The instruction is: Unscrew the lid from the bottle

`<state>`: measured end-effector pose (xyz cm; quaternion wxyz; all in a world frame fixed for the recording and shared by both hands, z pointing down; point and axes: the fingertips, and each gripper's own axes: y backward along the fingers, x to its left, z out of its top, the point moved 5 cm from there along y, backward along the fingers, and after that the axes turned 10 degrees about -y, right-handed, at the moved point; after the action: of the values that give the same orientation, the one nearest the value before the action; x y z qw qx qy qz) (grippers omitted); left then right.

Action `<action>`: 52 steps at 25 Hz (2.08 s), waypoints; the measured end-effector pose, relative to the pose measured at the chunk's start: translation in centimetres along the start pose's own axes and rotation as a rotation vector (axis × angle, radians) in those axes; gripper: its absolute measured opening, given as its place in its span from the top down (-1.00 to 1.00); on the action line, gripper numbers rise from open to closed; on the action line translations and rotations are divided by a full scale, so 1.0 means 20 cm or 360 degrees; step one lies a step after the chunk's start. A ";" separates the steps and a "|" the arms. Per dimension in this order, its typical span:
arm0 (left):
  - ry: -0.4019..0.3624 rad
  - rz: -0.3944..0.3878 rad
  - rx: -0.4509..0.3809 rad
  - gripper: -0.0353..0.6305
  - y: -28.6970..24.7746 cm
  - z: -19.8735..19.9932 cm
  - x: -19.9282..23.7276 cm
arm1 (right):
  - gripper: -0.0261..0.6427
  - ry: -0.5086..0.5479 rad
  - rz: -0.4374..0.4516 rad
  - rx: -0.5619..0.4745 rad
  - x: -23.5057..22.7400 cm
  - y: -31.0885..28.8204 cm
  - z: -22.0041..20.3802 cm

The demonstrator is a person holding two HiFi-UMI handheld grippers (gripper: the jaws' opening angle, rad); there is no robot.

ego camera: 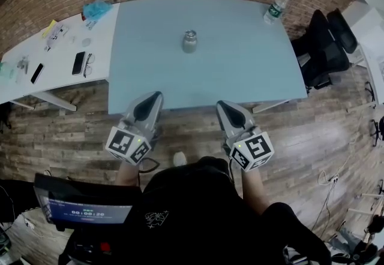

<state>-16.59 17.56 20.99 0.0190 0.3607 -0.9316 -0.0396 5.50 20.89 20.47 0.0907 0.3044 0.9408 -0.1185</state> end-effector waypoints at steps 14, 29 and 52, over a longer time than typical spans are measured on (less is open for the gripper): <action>0.0003 0.0029 0.0035 0.89 0.01 -0.02 0.01 | 0.92 0.0006 0.0045 0.0020 0.00 -0.04 0.01; -0.0042 0.0076 0.0048 0.89 -0.19 -0.01 0.00 | 0.92 0.0005 0.0139 0.0025 -0.20 -0.12 0.06; -0.0089 0.0163 0.0064 0.89 -0.47 0.01 0.09 | 0.92 -0.0006 0.0246 0.0011 -0.47 -0.32 0.18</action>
<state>-11.60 9.44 20.06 -0.0124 0.3117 -0.9496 -0.0301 9.53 9.74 20.46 0.1003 0.3762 0.9139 -0.1150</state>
